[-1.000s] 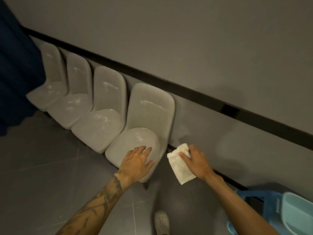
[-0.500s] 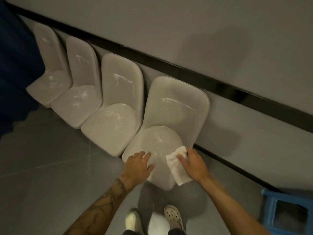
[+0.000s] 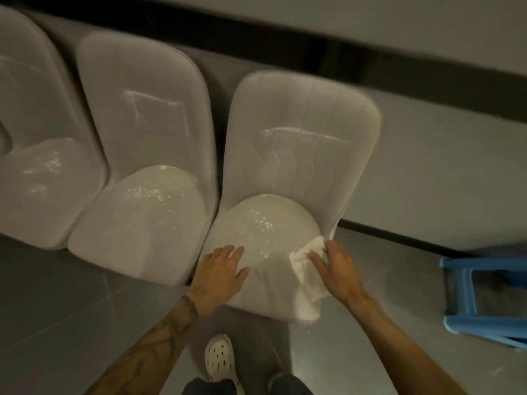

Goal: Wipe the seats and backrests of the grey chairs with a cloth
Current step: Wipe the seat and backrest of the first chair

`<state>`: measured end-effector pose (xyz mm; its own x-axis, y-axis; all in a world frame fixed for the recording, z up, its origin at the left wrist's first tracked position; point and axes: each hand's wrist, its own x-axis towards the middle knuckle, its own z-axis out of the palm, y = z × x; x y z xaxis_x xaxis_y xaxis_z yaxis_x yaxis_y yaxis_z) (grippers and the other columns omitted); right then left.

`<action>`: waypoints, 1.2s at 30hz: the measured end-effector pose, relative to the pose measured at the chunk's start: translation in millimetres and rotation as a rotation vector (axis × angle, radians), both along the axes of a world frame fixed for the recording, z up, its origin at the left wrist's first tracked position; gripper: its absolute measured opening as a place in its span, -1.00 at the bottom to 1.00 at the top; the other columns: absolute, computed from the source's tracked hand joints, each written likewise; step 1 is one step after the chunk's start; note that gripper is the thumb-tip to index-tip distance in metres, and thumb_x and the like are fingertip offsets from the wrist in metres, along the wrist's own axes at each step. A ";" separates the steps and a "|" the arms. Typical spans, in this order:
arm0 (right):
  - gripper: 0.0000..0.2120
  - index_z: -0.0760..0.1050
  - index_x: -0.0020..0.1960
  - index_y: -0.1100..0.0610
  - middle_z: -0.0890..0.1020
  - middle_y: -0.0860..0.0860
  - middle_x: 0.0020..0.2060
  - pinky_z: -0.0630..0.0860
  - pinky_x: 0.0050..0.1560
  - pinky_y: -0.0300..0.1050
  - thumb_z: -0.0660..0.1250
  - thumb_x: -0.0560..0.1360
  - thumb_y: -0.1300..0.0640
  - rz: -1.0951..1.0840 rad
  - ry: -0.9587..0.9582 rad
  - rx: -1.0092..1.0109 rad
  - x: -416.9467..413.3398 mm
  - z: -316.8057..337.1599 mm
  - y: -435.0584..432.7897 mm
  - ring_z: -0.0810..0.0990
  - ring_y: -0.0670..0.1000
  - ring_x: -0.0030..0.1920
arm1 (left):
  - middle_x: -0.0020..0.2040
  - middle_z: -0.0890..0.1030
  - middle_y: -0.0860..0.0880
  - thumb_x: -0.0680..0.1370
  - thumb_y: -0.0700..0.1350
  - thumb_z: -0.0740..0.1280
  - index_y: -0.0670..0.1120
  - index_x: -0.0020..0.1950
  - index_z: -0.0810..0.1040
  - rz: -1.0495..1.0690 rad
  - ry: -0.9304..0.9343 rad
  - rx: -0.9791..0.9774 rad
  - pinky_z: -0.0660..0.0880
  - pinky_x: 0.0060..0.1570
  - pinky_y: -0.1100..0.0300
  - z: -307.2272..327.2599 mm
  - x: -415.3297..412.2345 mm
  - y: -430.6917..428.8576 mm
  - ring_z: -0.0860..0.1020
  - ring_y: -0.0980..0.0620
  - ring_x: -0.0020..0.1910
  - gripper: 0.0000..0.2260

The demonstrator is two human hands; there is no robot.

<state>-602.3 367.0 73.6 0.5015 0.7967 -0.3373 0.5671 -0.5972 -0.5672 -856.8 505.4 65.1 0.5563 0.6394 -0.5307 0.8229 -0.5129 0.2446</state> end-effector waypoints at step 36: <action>-0.48 0.04 0.62 0.20 0.08 0.08 0.62 0.00 0.61 0.01 -0.03 0.72 0.02 0.348 -0.518 0.174 38.3 -295.3 31.7 0.02 0.05 0.62 | 0.58 0.43 -0.20 0.69 0.22 -0.02 -0.14 0.60 0.42 -0.045 -0.329 0.611 0.27 0.57 -0.11 -293.2 -41.7 29.8 0.44 -0.20 0.54 -0.36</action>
